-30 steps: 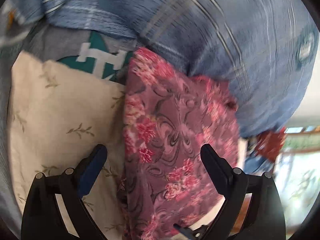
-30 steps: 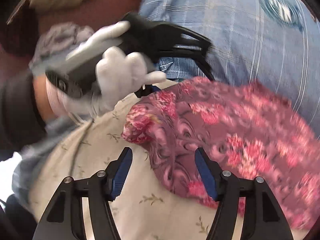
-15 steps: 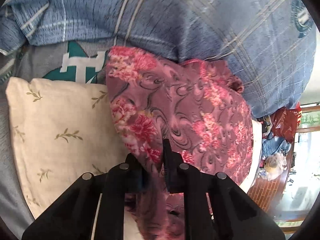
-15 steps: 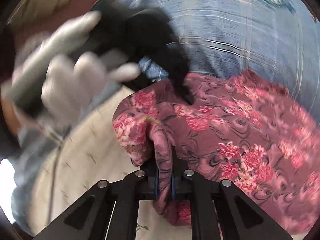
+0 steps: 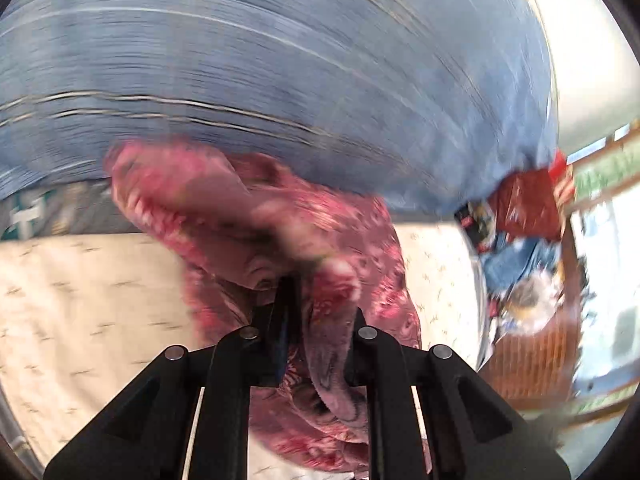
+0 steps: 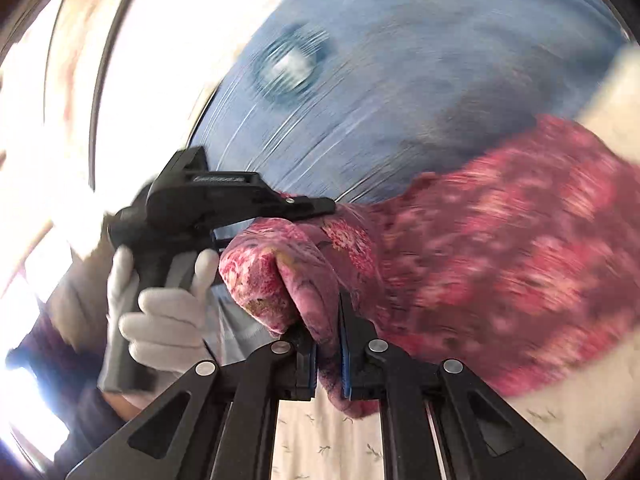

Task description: Fold small clothes

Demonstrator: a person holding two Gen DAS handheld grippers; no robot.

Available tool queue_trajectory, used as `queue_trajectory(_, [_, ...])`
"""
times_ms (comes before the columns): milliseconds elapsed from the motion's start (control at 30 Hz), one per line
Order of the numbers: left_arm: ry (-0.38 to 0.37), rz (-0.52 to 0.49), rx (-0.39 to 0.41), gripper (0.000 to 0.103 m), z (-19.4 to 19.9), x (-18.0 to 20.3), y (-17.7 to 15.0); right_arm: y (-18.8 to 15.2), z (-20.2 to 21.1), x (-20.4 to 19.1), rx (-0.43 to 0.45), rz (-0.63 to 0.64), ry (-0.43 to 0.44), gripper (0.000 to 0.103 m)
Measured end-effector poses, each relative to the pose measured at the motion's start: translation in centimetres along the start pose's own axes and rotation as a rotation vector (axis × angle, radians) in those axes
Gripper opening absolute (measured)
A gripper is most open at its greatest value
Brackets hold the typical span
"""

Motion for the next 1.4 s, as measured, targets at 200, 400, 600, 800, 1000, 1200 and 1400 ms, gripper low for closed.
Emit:
queue_trajectory(200, [0.197,-0.081,-0.131,0.014,-10.6,5.2,-0.4,0.6,2.4,9.4,0.066,-0.41,0.044,0.009])
queue_trajectory(400, [0.281,-0.066,-0.169,0.02,-13.8,6.1,0.3,0.2,3.0,12.7,0.044,-0.568,0.004,0.019])
queue_trajectory(600, [0.264,-0.072,-0.145,0.017,-13.0,7.0,1.0,1.7,2.8,13.7,0.106,-0.572,0.097,0.008])
queue_trajectory(800, [0.188,-0.122,-0.104,0.021,-12.6,11.4,0.5,2.4,6.5,13.5,0.283,-0.564,0.087,0.007])
queue_trajectory(1000, [0.047,-0.005,0.024,0.043,-6.9,9.3,0.6,1.7,4.6,16.1,0.211,-0.67,-0.022,0.01])
queue_trajectory(1200, [0.116,0.128,0.047,0.054,-4.0,0.7,-3.1,1.5,4.0,16.9,0.199,-0.707,0.026,0.01])
queue_trajectory(1400, [0.054,0.21,-0.047,0.054,-4.8,-5.2,-9.5,1.3,4.4,16.4,0.196,-0.677,-0.025,0.01])
Point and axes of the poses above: each gripper's, at about its wrist camera, not at the fingertips, and z roughly against the way its jaws point, x to its right, y to its top, the point moved 2 cm from there along -z, roughly the way its jaws point, and after that the axes turned 3 degrees about -x, right-handed, at the moved point
